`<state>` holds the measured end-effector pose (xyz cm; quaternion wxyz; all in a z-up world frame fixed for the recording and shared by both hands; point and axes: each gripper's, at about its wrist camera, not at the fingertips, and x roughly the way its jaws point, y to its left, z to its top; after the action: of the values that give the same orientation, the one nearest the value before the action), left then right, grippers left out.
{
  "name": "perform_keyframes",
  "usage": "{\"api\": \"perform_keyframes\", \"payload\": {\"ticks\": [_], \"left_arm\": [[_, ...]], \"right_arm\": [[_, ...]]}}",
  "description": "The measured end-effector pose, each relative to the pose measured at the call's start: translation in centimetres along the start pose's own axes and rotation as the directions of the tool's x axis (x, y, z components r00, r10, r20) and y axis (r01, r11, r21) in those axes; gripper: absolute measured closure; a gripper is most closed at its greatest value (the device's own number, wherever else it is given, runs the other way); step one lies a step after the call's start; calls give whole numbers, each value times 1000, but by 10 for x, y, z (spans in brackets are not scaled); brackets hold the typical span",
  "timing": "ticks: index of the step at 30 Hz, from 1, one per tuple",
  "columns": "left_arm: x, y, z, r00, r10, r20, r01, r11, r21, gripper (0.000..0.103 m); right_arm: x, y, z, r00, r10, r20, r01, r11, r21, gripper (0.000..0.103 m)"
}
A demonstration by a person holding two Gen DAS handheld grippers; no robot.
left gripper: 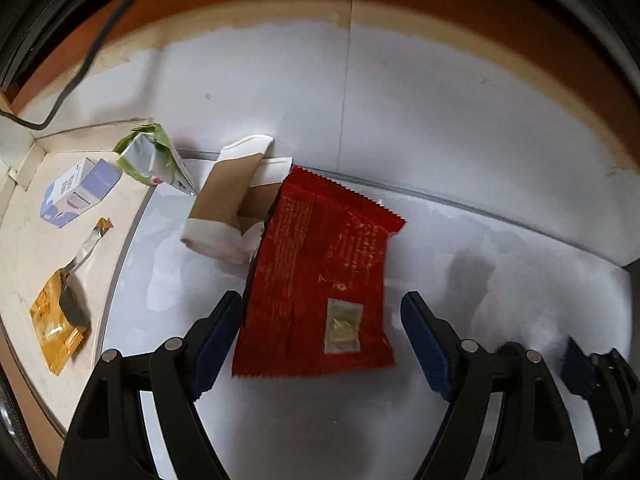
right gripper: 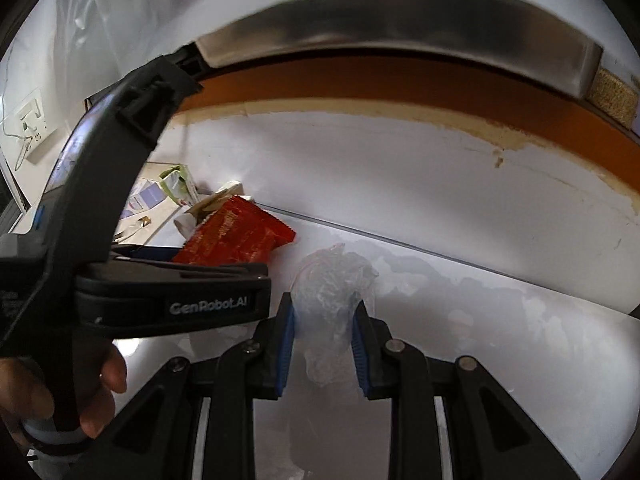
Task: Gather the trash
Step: 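Lift the red wrapper with the left tool while the right tool holds the bottle, then carry wrapper and bottle down to the floor bin and open both tools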
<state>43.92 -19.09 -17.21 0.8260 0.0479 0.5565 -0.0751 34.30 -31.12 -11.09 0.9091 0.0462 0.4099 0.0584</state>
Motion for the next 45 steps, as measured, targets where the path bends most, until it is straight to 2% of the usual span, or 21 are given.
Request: {"api": "perform_keyframes", "payload": {"ticks": [3, 5, 7, 9, 10, 11, 12, 13, 20, 27, 35, 38, 45], "left_arm": [[13, -3, 4, 999, 27, -30, -27, 1000, 13, 22], [15, -1, 6, 1000, 17, -22, -17, 1000, 4, 22], [18, 0, 9, 1000, -3, -24, 3, 1000, -6, 27], [16, 2, 10, 1000, -7, -14, 7, 1000, -10, 44], [15, 3, 12, 1000, -8, -11, 8, 1000, -8, 49], [14, 3, 11, 1000, -10, -7, 10, 1000, -4, 64], [11, 5, 10, 1000, -10, -2, 10, 1000, -2, 86], [8, 7, 8, 1000, -16, -4, 16, 1000, -2, 91], [-19, 26, -12, 996, -74, 40, 76, 996, -40, 96], [-70, 51, -51, 987, -147, 73, 152, 986, -75, 96], [-135, 81, -118, 969, -221, 108, 230, 969, -89, 96], [-164, 90, -148, 966, -227, 127, 238, 968, -82, 96], [-203, 119, -213, 958, -246, 149, 257, 964, -63, 96]], "right_arm": [[6, -3, 1, 1000, 3, -8, -3, 1000, 6, 77], [10, -4, 2, 1000, 3, -12, -3, 1000, 7, 77], [12, -6, 2, 1000, 3, -15, -3, 1000, 9, 77], [15, -6, 2, 1000, 5, -20, -4, 1000, 11, 77], [16, -5, 2, 1000, 3, -21, -3, 1000, 12, 77], [17, -5, 1, 1000, 3, -23, -3, 1000, 13, 77], [18, -5, 1, 1000, 3, -24, -3, 1000, 16, 77], [19, -5, 1, 1000, 2, -25, -2, 1000, 17, 77], [16, 1, 0, 1000, -9, -16, 9, 1000, 25, 77], [-12, 18, -10, 1000, -10, 13, 9, 1000, 17, 78], [-66, 60, -29, 999, -4, 43, 5, 1000, -12, 78], [-89, 79, -44, 999, 2, 48, -1, 1000, -22, 78], [-135, 133, -92, 999, 1, 46, 2, 997, -75, 78]]}}
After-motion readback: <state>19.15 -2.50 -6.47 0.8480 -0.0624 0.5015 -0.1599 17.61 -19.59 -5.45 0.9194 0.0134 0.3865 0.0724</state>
